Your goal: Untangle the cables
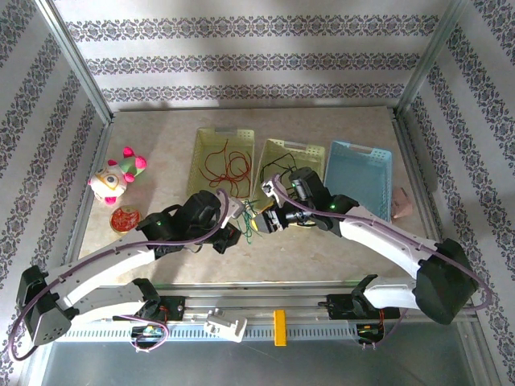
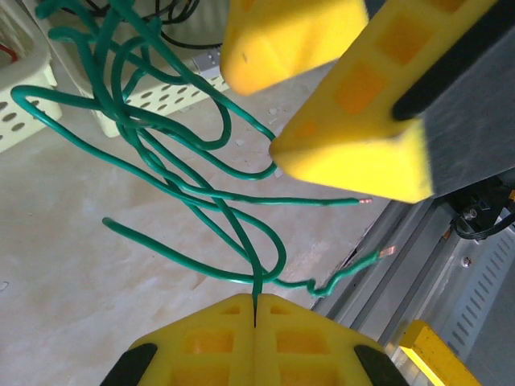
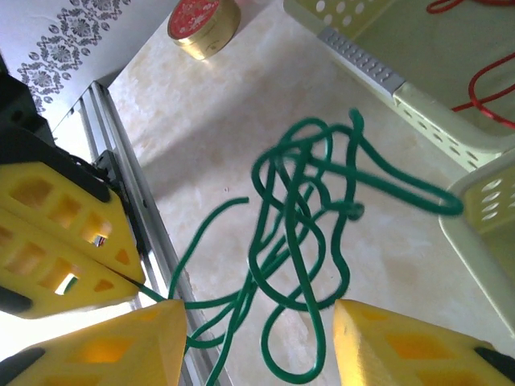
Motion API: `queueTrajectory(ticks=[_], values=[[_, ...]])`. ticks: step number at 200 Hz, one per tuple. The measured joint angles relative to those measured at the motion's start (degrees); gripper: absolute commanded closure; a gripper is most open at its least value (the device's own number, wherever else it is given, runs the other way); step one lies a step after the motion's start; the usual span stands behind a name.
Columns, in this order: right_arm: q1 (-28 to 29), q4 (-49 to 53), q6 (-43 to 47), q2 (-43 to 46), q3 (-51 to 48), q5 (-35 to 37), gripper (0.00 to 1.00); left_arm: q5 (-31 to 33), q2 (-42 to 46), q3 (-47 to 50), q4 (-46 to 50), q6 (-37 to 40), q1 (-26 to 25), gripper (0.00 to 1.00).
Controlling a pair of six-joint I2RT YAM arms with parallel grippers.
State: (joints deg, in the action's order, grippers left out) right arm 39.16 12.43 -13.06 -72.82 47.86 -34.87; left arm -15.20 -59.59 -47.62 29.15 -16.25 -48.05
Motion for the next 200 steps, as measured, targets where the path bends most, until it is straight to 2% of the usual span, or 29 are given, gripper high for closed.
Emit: queueTrajectory(ticks=[39, 55, 64, 83, 100, 123, 154, 200], values=[[-0.8, 1.1, 0.2, -0.2, 0.0, -0.8, 0.49, 1.5, 1.9, 0.0, -1.1, 0.0, 0.0, 1.00], [-0.8, 1.1, 0.4, -0.8, 0.1, -0.9, 0.52, 2.0, 2.2, 0.0, -1.9, 0.0, 0.0, 1.00], [-0.8, 1.1, 0.9, -1.4, 0.1, -0.8, 0.59, 2.1, 2.4, 0.0, -2.3, 0.0, 0.0, 1.00], [-0.8, 1.0, 1.2, -2.7, 0.3, -0.7, 0.88, 2.2, 3.2, 0.0, -3.0, -0.1, 0.0, 1.00], [-0.8, 1.0, 0.5, -3.2, 0.3, 0.3, 1.00, 2.4, 4.1, 0.3, -3.2, -0.2, 0.0, 1.00], [-0.8, 1.1, 0.6, -2.0, 0.2, 2.6, 1.00, 4.1, 5.7, 2.5, -3.7, -0.4, 0.0, 1.00], [-1.6, 1.3, 0.7, 4.9, -2.1, 5.2, 1.00, 5.4, 7.6, 7.0, -4.0, -1.1, 0.0, 1.00], [-3.2, 2.2, 0.6, 9.5, -3.4, 7.0, 1.00, 6.0, 7.8, 7.4, -4.8, -1.6, 0.0, 1.00]])
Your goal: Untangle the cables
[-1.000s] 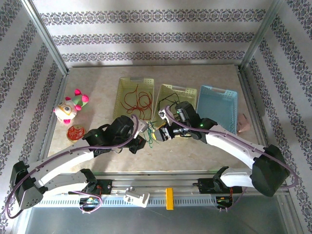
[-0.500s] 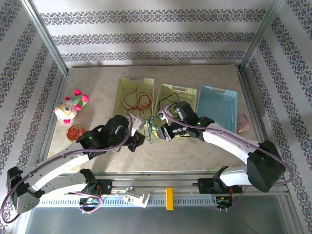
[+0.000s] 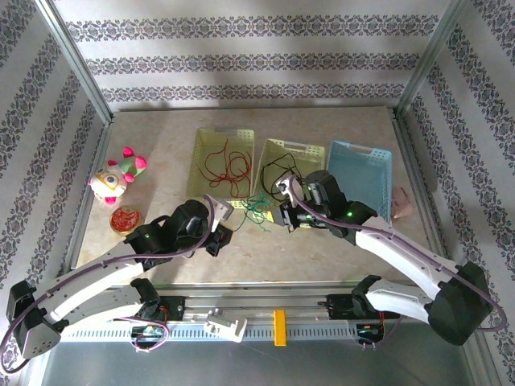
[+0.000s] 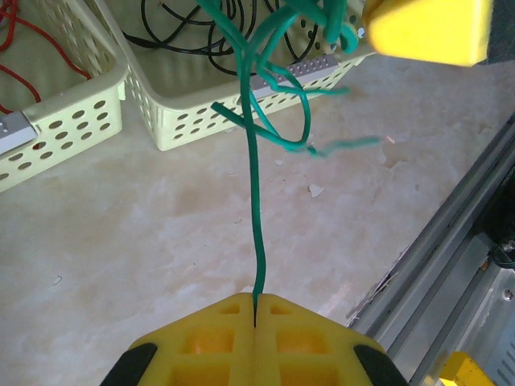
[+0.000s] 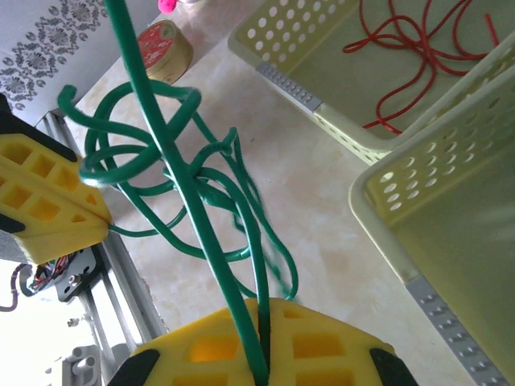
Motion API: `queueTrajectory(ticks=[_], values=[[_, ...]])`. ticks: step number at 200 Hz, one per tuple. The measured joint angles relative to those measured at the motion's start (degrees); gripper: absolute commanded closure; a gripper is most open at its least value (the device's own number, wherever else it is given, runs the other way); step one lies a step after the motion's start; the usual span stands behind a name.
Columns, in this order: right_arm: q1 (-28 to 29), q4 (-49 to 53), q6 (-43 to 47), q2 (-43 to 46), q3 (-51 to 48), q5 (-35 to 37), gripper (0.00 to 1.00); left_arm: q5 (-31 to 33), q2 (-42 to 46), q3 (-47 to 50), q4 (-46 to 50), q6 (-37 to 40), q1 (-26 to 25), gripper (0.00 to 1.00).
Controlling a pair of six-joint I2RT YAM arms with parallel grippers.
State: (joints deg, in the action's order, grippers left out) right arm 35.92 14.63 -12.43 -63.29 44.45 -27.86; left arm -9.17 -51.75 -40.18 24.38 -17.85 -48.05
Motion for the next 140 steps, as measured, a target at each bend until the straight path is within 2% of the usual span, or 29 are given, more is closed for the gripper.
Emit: queueTrajectory(ticks=[36, 103, 140], values=[[-2.8, 0.6, 0.0, 2.1, -0.1, 0.8, 1.00, 1.2, -0.7, 0.1, -0.3, -0.3, 0.0, 1.00], [-9.0, 2.0, -1.4, 12.5, -3.9, 7.1, 1.00, 12.3, -6.5, 0.0, 3.6, -2.2, 0.1, 1.00], [-10.2, 5.0, -2.7, 18.3, -5.2, 12.9, 1.00, 12.6, -10.0, -0.3, 5.0, -2.3, 0.2, 1.00]])
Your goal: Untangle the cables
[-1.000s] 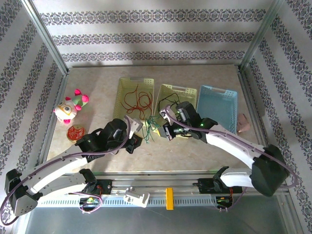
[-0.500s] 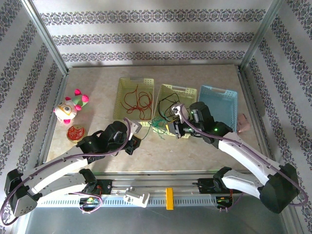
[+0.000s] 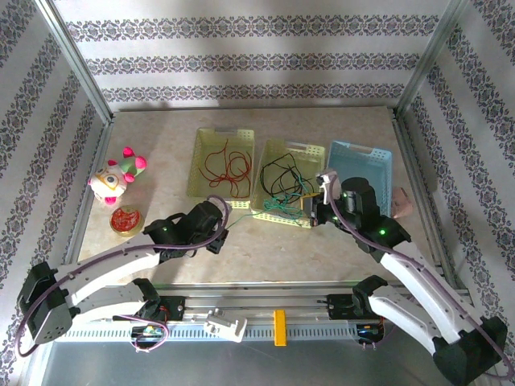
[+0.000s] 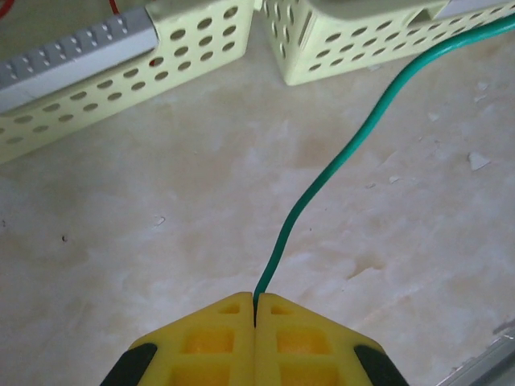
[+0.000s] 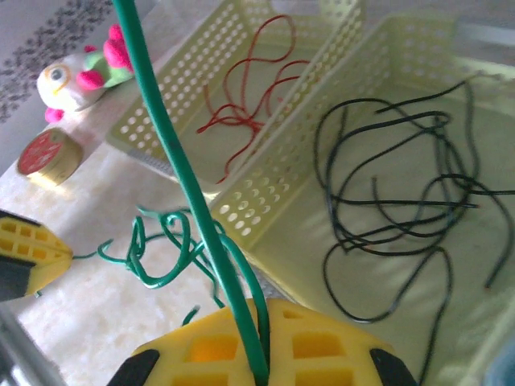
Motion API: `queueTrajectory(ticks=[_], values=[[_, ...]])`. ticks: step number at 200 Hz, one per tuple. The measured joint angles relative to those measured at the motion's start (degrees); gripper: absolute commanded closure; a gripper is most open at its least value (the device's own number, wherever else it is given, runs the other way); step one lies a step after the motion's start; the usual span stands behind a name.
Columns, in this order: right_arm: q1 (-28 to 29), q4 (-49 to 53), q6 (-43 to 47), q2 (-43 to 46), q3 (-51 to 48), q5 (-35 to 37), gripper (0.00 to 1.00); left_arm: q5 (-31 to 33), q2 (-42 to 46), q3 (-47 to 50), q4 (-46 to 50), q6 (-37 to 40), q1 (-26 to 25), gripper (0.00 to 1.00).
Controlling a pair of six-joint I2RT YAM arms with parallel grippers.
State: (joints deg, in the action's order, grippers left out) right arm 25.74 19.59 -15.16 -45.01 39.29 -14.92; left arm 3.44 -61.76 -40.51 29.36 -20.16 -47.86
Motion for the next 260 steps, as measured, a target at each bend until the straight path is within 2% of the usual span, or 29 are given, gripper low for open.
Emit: queueTrajectory(ticks=[25, 120, 206, 240, 260], values=[[-1.3, 1.9, -0.6, 3.5, -0.5, 3.7, 1.00, -0.8, -1.8, -0.4, -0.1, 0.1, 0.0, 1.00], [-8.1, 8.1, -4.7, 11.5, -0.5, 17.5, 1.00, -5.0, 0.5, -0.4, -3.6, 2.5, 0.0, 1.00], [-18.4, 14.9, -8.8, 13.3, -0.5, 17.8, 1.00, -14.6, 1.5, -0.4, -8.5, 5.0, 0.0, 1.00], [-23.9, 17.2, -10.2, 12.9, -0.4, 14.0, 1.00, -16.7, 1.1, -0.4, -10.4, 5.3, 0.0, 1.00], [-24.9, 17.2, -10.5, 12.5, -0.4, 11.7, 1.00, -17.5, -1.1, -0.4, -10.6, 5.6, 0.0, 1.00]])
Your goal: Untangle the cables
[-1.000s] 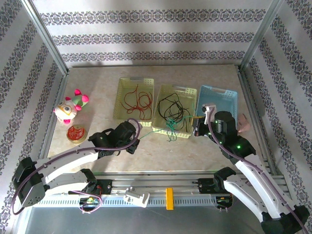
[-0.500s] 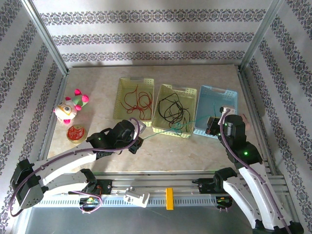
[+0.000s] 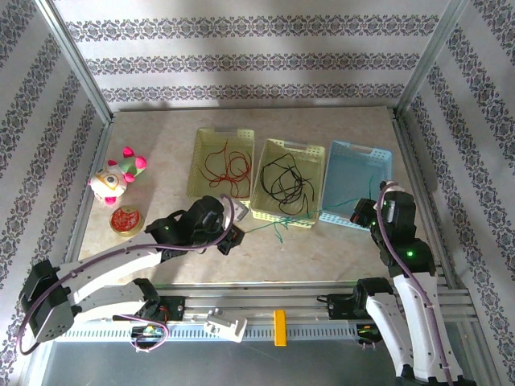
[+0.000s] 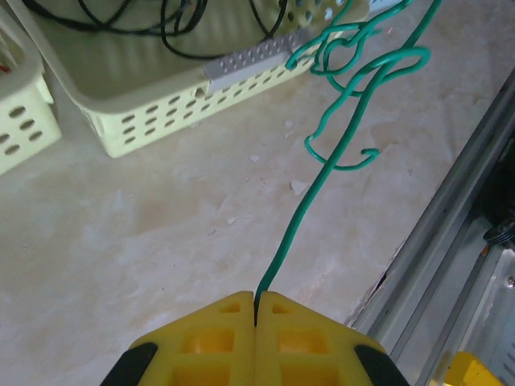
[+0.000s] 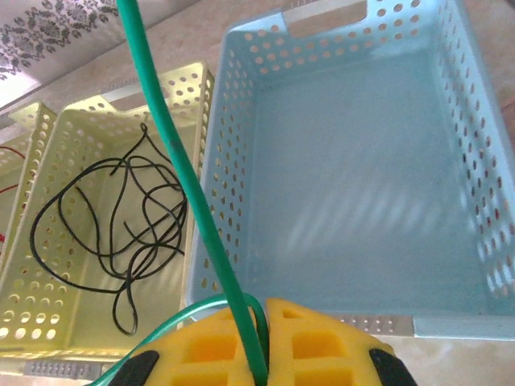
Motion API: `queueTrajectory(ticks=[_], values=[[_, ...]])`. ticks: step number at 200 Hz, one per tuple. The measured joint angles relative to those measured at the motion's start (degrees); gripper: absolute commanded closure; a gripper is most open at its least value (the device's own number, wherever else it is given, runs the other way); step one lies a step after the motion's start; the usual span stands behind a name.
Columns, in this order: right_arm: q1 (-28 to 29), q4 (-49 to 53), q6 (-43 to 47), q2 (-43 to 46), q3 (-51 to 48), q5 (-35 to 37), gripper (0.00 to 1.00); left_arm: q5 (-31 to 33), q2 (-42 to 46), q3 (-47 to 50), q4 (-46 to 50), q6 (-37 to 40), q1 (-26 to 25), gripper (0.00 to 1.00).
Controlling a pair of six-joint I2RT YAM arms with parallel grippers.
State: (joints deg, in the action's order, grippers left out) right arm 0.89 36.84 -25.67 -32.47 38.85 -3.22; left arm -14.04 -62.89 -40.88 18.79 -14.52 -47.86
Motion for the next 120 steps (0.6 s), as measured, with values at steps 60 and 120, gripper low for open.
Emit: queueTrajectory(ticks=[60, 120], values=[[9.5, -3.8, 1.2, -1.8, -1.2, -7.0, 1.00, 0.9, -5.7, 0.0, 6.5, 2.3, 0.0, 1.00], [34.7, -6.1, 2.2, -9.6, -2.8, 2.2, 1.00, 5.2, -11.2, -1.2, 11.5, 4.3, 0.0, 0.47]])
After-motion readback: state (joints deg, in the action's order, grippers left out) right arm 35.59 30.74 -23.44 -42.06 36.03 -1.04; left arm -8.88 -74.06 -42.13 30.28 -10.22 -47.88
